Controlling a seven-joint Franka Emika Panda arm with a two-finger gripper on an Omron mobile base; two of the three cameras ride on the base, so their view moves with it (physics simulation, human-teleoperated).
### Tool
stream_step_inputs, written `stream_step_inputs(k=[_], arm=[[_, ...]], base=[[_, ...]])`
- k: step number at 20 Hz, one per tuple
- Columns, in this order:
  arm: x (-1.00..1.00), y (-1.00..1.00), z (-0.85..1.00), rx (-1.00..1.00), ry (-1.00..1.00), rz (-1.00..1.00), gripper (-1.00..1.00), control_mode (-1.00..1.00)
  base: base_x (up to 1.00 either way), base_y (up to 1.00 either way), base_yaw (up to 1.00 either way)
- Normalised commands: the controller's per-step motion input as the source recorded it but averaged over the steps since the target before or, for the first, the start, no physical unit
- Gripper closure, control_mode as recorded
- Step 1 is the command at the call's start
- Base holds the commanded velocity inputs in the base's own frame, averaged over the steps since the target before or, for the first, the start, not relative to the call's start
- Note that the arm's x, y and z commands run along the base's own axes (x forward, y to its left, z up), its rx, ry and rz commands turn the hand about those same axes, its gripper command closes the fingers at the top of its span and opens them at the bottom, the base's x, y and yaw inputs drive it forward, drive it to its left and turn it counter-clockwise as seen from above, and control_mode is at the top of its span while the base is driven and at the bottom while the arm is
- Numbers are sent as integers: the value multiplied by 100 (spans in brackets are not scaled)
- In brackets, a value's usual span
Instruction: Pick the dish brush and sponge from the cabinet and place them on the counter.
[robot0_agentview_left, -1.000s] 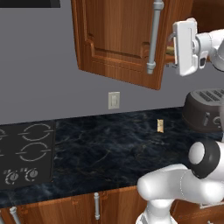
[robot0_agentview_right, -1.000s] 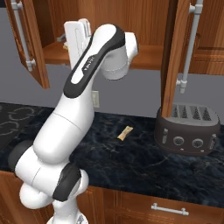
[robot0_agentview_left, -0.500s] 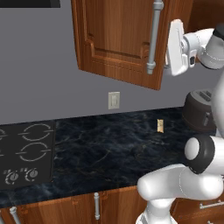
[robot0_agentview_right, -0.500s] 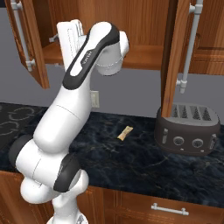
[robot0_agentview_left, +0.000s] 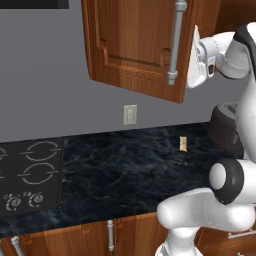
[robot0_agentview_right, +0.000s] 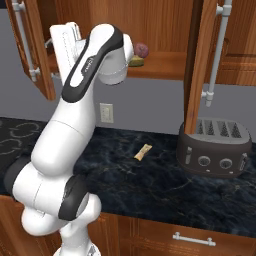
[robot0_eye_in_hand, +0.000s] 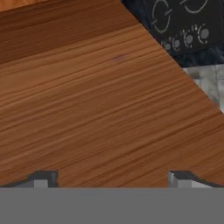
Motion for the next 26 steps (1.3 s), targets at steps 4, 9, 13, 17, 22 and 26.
stream_step_inputs(k=[4,9,13,17,22,26], arm=[[-31,40,0,0,1,3,-100,-100],[-25,60,0,0,2,4,-100,-100],[-15,70,0,0,0,0,-100,-100],[0,78,-5,0,0,0,-100,-100],[0,67,-7,0,0,0,-100,-100],[0,59,-8,-1,0,0,-100,-100]], base=[[0,0,0],[0,0,0],[0,0,0],[0,0,0],[0,0,0],[0,0,0]])
